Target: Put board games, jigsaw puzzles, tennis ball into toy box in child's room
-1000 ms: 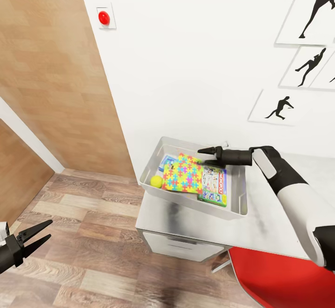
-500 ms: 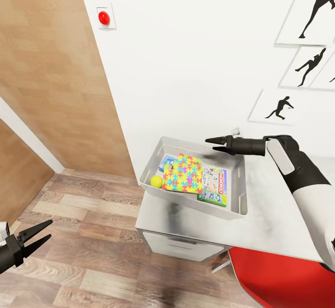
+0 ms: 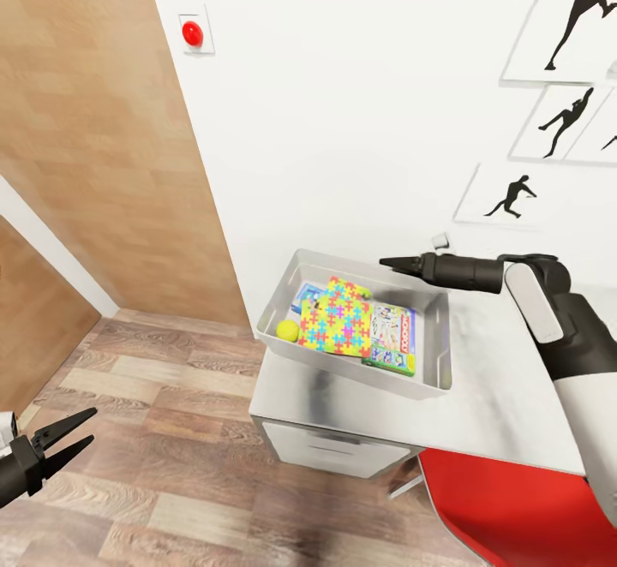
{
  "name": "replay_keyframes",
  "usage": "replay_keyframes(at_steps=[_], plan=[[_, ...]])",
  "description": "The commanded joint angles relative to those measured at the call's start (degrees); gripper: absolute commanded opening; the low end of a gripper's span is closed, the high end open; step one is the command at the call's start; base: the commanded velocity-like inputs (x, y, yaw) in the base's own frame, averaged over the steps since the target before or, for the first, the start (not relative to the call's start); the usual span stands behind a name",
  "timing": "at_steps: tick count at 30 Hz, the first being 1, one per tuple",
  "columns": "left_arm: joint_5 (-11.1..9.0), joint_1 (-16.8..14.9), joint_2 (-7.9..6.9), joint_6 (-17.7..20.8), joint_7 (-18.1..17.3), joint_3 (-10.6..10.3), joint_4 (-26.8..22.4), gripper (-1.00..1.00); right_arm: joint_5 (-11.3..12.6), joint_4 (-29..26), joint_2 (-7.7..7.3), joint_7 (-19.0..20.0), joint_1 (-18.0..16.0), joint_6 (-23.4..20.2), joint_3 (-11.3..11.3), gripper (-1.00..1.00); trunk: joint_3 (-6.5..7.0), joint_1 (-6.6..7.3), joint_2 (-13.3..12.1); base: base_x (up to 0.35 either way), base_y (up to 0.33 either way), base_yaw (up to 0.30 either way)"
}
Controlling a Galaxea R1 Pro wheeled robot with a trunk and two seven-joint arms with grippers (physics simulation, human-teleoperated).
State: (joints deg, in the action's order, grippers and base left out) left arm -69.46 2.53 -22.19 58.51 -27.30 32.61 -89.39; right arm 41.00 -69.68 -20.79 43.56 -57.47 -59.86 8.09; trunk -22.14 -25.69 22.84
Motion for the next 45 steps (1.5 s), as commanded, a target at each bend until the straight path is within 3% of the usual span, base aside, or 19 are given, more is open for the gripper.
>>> replay_keyframes(at_steps=[1,8,20,45], plan=[[0.6,0.3,-0.35,0.5,0.0,0.4,0.3,1.0,0.2,-0.3,0.3,0.6,-0.4,-0.1,0.4,1.0,-0.08,-0.09,0.1,0.0,0.0,0.0],[0.9,2.6,-2.34,1.0,0.2,1.3,1.9,1.0,0.6,-2.4,2.19,1.9,-2.6,-0.1,1.0,1.0,-0.08,-0.09,0.1,0.0,0.0,0.0],[0.9,6.2,-2.34,1.0,0.2,1.3,1.9,1.0,0.6,-2.4,2.19,1.9,-2.8,-0.1,1.0,1.0,-0.08,-0.09,0.1,0.0,0.0,0.0],[0.9,6.2,-2.34,1.0,0.2,1.3,1.9,1.0,0.6,-2.4,2.19,1.9,-2.8,-0.1,1.0,1.0,-0.08,-0.09,0.1,0.0,0.0,0.0]])
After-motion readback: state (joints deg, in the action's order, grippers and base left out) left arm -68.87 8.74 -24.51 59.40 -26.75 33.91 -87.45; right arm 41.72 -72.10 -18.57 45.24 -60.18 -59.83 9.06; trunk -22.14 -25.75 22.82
